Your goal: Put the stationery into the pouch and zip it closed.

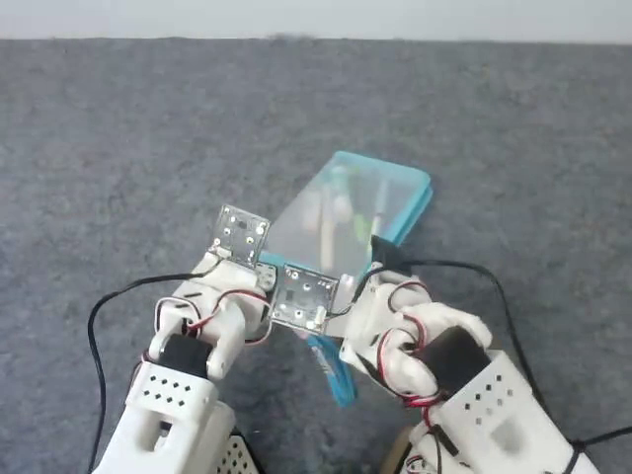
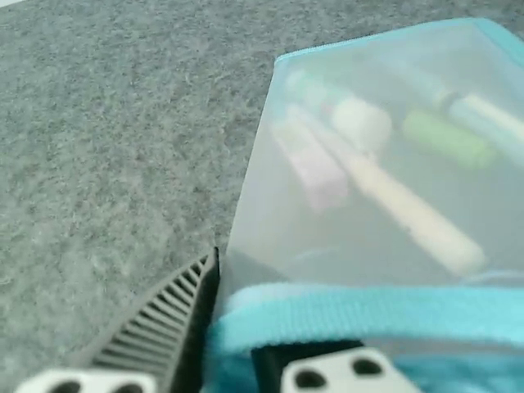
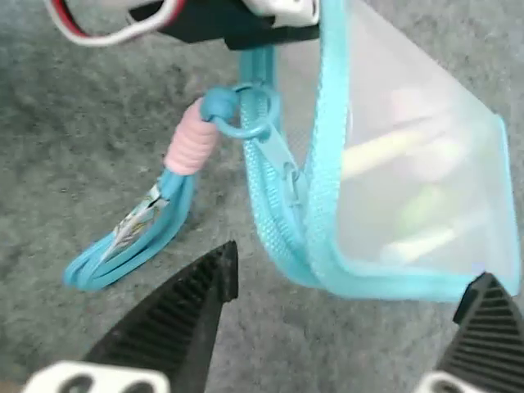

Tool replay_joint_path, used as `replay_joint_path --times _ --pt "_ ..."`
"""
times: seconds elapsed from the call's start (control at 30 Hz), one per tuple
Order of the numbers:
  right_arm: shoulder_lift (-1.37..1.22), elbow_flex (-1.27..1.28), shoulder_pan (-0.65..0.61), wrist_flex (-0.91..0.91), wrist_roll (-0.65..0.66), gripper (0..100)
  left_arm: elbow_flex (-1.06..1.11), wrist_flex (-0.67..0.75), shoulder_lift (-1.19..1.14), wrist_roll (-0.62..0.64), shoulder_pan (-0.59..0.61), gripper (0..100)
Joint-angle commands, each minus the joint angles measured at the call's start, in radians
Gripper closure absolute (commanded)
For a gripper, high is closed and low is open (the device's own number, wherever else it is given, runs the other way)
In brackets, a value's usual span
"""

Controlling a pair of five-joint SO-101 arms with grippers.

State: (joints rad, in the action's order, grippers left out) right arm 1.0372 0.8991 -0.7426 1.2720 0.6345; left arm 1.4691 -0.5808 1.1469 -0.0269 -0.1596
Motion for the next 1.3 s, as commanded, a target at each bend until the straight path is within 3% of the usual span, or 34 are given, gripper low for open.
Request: replay_joint_path --times 0.0,0.43,0.6,0.77,0.9,1.0,1.13,1.27 --pt "0.024 0.0 0.012 -0.064 0.017 59.3 -0.082 -0.002 0.002 -0.003 0.008 99" --pt "-0.24 -0.017 0.035 -0.259 0.012 59.7 -0.082 -0.02 0.002 -0.003 0.005 99" --pt "-0.263 -0.048 0.047 -0.266 0.002 78.8 -0.082 -0.02 0.002 -0.003 0.005 99" --pt "-0.271 -0.048 0.108 -0.337 -0.129 99.8 -0.079 -0.017 0.009 -0.003 0.005 99" --pt "-0.274 -0.043 0.163 -0.366 -0.17 99.1 -0.084 -0.017 0.011 -0.003 0.005 99" --pt "-0.274 -0.04 0.177 -0.363 -0.173 99.2 -0.122 -0.035 0.012 -0.005 0.014 92" --pt "-0.291 -0.04 0.213 -0.369 -0.216 99.2 -0.214 -0.196 0.075 -0.003 0.028 80" --pt "-0.366 -0.043 0.262 -0.417 -0.298 99.2 -0.223 -0.316 0.292 -0.008 0.031 79"
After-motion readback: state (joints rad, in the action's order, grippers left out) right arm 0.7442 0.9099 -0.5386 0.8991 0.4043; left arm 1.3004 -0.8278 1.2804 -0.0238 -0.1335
